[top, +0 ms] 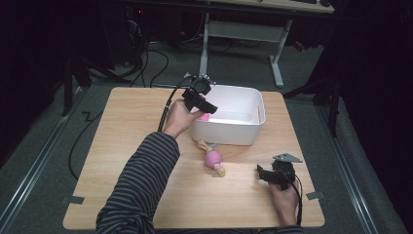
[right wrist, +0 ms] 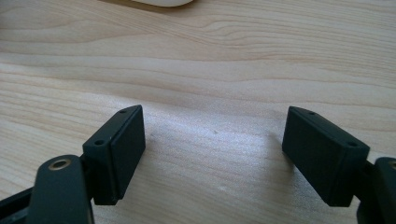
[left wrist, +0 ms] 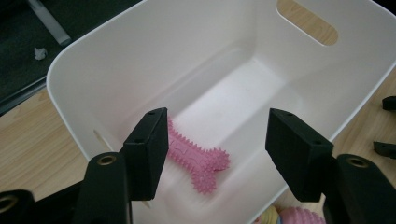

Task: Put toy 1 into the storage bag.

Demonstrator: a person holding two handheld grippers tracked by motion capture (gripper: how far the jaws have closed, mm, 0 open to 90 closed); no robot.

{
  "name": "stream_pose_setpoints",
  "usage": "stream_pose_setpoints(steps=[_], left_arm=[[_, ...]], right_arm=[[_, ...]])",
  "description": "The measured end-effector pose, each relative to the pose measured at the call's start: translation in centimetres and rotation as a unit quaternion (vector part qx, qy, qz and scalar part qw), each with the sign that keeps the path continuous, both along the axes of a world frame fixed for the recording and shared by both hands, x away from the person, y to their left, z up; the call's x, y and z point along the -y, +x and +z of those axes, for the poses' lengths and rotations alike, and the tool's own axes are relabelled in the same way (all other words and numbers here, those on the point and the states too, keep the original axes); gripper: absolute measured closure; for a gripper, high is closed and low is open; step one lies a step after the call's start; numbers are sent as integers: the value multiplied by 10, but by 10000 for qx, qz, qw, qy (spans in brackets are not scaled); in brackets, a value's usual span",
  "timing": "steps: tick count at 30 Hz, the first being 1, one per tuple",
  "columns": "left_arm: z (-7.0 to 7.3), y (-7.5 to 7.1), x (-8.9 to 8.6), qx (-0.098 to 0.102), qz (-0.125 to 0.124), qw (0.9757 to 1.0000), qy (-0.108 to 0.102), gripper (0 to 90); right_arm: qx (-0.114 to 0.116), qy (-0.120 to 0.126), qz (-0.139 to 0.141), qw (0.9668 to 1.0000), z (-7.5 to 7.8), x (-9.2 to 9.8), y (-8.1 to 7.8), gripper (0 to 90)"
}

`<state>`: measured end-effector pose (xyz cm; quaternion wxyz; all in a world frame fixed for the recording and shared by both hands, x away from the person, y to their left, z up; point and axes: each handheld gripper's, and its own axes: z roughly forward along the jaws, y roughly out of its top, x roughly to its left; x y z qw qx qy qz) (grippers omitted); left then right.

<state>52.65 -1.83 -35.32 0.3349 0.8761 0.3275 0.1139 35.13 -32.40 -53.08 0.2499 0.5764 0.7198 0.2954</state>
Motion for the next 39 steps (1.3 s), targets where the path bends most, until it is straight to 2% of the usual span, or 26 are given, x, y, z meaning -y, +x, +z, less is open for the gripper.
stream_pose_setpoints(steps=[12, 27, 39], left_arm=[[5, -9, -26, 70, 160, 9996, -220, 397], [13, -23, -54, 213, 246, 9984, -456, 395], [15, -34, -72, 288, 276, 9978, -525, 395]], right_arm=[[1, -2, -1, 10000, 0, 0, 0, 214], [1, 0, -1, 10000, 0, 0, 0, 214], [1, -3, 2, 10000, 0, 0, 0, 214]])
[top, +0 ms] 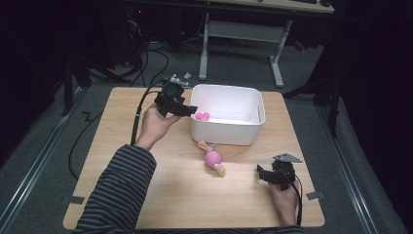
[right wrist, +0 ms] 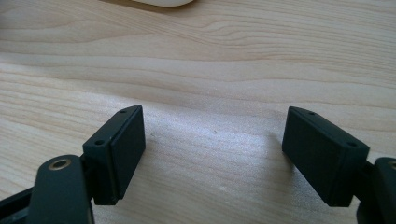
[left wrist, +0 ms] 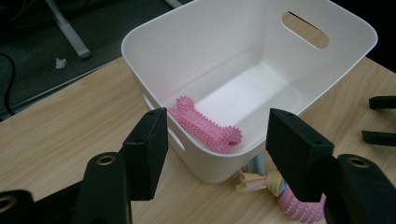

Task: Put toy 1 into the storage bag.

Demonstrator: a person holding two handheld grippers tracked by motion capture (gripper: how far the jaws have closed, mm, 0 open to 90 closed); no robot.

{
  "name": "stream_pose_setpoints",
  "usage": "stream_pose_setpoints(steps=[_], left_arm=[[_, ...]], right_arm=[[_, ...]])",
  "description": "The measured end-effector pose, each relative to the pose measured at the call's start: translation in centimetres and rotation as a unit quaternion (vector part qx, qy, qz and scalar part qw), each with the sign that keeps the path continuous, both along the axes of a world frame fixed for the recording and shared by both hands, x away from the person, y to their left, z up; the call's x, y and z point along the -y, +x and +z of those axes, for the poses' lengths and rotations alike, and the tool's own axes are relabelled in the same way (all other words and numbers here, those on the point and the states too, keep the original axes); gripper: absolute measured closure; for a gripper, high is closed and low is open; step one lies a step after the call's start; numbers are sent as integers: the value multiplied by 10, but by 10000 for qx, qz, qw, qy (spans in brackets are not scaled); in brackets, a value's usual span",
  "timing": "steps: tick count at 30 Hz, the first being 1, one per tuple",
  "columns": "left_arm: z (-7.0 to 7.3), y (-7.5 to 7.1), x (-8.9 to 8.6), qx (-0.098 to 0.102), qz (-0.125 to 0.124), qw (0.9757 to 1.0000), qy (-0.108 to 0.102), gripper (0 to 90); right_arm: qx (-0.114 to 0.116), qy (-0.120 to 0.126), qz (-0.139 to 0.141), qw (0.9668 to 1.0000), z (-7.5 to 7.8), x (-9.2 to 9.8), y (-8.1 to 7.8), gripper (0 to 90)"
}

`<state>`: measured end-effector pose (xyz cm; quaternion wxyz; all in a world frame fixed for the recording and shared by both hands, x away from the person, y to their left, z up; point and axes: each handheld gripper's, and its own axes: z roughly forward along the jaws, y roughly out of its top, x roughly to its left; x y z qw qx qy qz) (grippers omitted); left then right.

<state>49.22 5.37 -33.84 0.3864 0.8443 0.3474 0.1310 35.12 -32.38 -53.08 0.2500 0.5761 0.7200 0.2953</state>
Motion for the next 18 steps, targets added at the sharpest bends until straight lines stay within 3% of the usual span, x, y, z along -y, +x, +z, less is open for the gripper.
stream_pose_setpoints(steps=[18], left_arm=[[-3, -15, -25, 54, 82, 9998, -147, 393]], right_arm=[[1, -1, 1, 10000, 0, 0, 0, 214]])
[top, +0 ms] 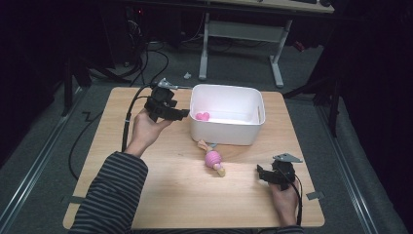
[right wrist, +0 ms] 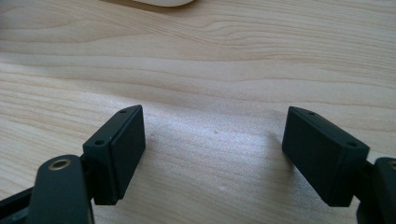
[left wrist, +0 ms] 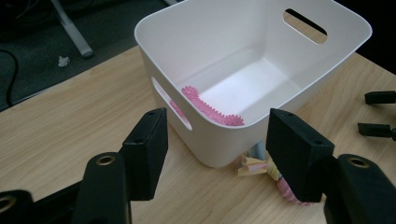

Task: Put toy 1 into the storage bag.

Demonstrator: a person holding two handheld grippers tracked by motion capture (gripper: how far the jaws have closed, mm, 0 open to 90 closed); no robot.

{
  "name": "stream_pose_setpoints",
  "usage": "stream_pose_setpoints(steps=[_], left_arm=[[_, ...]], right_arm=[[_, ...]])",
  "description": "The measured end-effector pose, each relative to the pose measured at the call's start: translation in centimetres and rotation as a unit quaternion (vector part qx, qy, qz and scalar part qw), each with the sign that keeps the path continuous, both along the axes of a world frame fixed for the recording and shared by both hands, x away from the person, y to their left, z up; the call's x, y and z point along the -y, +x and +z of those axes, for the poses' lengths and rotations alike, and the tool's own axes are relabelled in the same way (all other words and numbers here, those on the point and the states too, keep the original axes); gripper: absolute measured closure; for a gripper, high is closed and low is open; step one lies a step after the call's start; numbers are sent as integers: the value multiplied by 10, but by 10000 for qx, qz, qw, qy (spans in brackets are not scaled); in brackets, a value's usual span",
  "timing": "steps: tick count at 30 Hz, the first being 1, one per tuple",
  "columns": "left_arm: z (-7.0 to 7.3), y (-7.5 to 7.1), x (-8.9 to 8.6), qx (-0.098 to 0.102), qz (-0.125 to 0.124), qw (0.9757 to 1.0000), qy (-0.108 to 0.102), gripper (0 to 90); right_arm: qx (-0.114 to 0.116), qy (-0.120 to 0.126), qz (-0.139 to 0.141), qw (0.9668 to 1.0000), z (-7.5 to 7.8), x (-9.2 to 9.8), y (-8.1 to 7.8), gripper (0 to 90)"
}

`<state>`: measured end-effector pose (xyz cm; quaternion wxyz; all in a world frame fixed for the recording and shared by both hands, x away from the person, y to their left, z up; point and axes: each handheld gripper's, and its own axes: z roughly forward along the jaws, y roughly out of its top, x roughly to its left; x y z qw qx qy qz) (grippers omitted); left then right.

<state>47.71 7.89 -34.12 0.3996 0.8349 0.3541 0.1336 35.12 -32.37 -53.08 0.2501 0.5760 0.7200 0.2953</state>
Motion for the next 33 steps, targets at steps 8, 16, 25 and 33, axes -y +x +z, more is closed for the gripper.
stream_pose_setpoints(steps=[8, 16, 25, 33], left_arm=[[2, -7, -12, 52, 71, 10000, -19, 392], [-2, -14, -23, 39, 120, 9999, -100, 392], [-7, -22, -39, 53, 249, 9993, -263, 391], [-12, -31, -50, 60, 335, 9990, -280, 391]], right_arm=[[-3, 6, -8, 10000, 0, 0, 0, 214], [-3, 7, -9, 10000, 0, 0, 0, 214], [-4, 7, -9, 10000, 0, 0, 0, 214], [-3, 6, -9, 10000, 0, 0, 0, 214]])
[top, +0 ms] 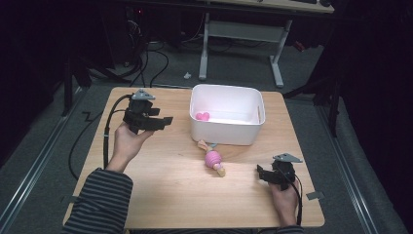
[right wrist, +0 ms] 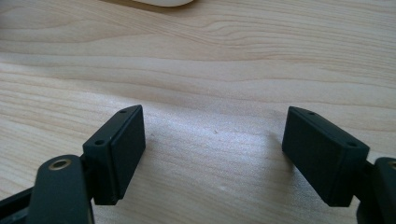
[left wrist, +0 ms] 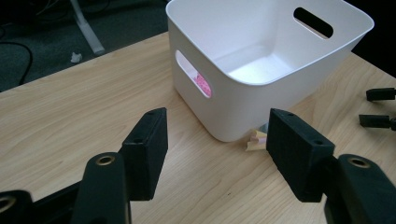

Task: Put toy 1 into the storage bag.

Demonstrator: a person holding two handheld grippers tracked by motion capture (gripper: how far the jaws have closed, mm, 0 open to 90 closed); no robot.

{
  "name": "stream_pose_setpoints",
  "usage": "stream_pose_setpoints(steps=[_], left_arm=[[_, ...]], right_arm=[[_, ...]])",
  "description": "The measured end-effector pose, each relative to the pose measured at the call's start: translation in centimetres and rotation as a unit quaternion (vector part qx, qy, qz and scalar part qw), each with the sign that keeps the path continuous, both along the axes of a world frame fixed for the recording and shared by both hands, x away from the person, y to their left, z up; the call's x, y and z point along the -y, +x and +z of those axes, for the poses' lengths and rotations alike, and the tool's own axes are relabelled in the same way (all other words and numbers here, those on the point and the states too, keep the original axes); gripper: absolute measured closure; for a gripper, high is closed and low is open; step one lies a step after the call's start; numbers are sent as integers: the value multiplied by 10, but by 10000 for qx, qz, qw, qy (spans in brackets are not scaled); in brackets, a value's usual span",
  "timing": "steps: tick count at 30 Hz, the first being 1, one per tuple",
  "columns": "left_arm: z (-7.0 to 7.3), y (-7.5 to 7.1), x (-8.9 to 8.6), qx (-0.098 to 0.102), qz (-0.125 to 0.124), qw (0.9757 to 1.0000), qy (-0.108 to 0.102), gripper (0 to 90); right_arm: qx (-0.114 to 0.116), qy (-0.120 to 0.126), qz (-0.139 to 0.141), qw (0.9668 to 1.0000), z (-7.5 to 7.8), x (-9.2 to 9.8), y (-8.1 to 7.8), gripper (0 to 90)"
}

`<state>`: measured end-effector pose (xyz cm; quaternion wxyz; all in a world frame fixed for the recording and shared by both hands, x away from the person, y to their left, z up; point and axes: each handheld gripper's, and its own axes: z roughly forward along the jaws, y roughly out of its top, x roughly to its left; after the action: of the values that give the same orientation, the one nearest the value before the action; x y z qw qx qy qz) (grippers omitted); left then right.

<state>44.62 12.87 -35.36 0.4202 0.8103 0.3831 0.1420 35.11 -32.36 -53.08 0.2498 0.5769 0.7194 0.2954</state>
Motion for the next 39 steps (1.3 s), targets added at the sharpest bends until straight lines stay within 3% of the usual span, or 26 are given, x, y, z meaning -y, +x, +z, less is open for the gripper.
stream_pose_setpoints(steps=[8, 11, 22, 28, 39], left_arm=[[-9, -9, -8, -8, 54, 10000, 6, 390], [-13, -11, -9, -38, 81, 9999, 104, 387], [-29, -20, -18, -122, 121, 9998, -23, 386], [-37, -26, -21, -157, 159, 9997, 74, 386], [-54, -34, -26, -248, 206, 9995, 69, 385]], right_arm=[[-1, 1, -1, 10000, 0, 0, 0, 214], [-1, 1, -2, 10000, 0, 0, 0, 214], [3, -4, 1, 10000, 0, 0, 0, 214], [1, -1, -2, 10000, 0, 0, 0, 214], [3, -5, 8, 10000, 0, 0, 0, 215]])
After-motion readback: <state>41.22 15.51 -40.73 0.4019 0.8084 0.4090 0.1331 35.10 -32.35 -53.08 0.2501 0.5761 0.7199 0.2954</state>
